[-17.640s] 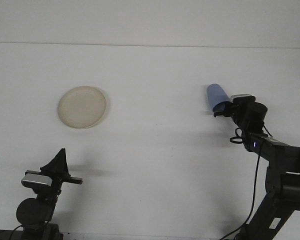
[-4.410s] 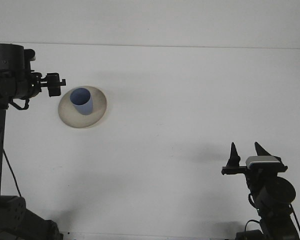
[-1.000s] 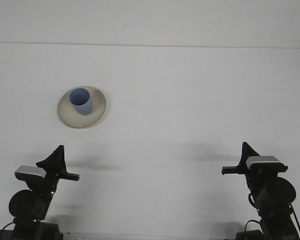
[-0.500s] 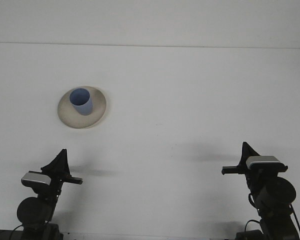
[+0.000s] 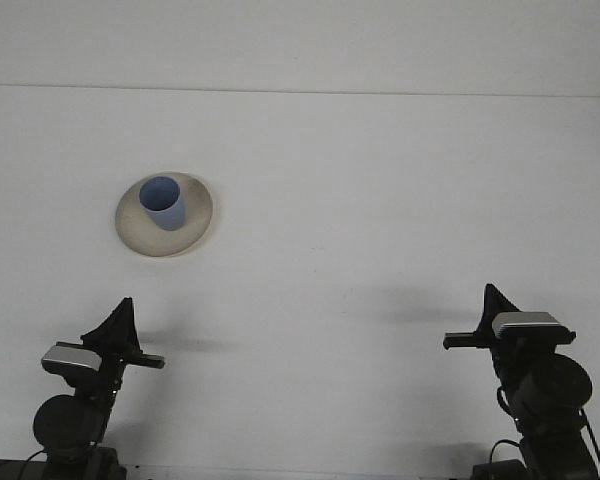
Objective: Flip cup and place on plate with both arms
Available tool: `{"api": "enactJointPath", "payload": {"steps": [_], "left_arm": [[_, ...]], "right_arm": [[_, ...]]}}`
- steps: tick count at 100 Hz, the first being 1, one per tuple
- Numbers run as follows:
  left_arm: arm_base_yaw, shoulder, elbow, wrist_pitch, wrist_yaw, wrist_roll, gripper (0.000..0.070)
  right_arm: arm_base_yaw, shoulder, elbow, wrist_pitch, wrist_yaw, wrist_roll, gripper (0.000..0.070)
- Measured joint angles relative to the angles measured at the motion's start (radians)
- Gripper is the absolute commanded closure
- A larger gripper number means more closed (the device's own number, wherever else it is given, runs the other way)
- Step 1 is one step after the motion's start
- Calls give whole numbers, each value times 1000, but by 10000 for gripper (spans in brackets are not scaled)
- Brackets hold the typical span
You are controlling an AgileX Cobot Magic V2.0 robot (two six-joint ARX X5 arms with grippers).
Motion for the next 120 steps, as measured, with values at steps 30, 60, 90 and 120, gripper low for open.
{"api": "enactJointPath", "payload": {"steps": [30,60,90,120], "left_arm": [[0,0,0,0,0,0,689],[0,0,0,0,0,0,689],[0,0,0,0,0,0,689],[0,0,0,0,0,0,689]], "right_arm": [[0,0,0,0,0,0,700],[0,-2,0,2,0,0,700],[-40,-135,-78,81,0,-2,700],[-103,-372,-294,179,0,-2,700]]}}
